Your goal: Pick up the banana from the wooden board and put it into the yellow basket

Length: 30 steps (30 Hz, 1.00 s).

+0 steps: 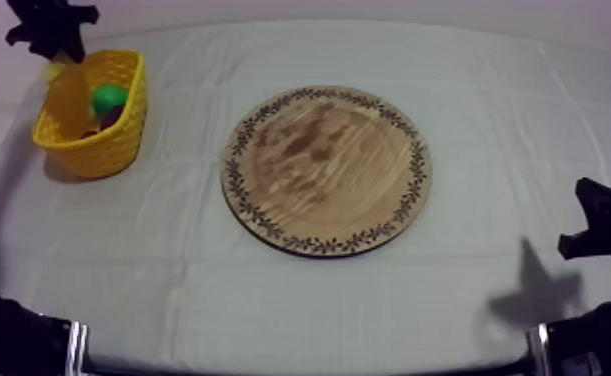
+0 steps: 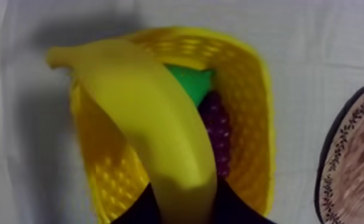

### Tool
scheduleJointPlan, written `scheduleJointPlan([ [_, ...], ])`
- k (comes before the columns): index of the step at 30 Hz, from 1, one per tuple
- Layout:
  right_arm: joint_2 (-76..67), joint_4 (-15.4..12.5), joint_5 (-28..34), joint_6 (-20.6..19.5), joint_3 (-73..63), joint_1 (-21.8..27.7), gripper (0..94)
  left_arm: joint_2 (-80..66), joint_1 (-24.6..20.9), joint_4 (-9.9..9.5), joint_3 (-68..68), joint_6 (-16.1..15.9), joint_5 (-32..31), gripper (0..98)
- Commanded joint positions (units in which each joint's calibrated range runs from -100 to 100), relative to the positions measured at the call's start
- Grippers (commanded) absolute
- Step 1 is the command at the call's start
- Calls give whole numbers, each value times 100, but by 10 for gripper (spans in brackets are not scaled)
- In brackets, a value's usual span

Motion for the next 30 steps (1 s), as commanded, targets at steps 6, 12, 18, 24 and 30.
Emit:
scheduleJointPlan([
  [6, 0, 2, 3, 1, -5, -2, 2, 102, -94, 5, 260, 95, -31, 149],
  [12, 0, 2, 3, 3, -5, -2, 2, 287, 3, 32, 531, 336, -177, 297],
  [18, 0, 2, 3, 3, -5, -2, 2, 454, 23, 44, 778, 628, -282, 522],
  [24, 0, 2, 3, 1, -5, -2, 2, 569, 87, 11, 860, 758, -385, 629],
  [30, 0, 2, 3, 0, -5, -2, 2, 566, 144, 8, 769, 815, -477, 672],
])
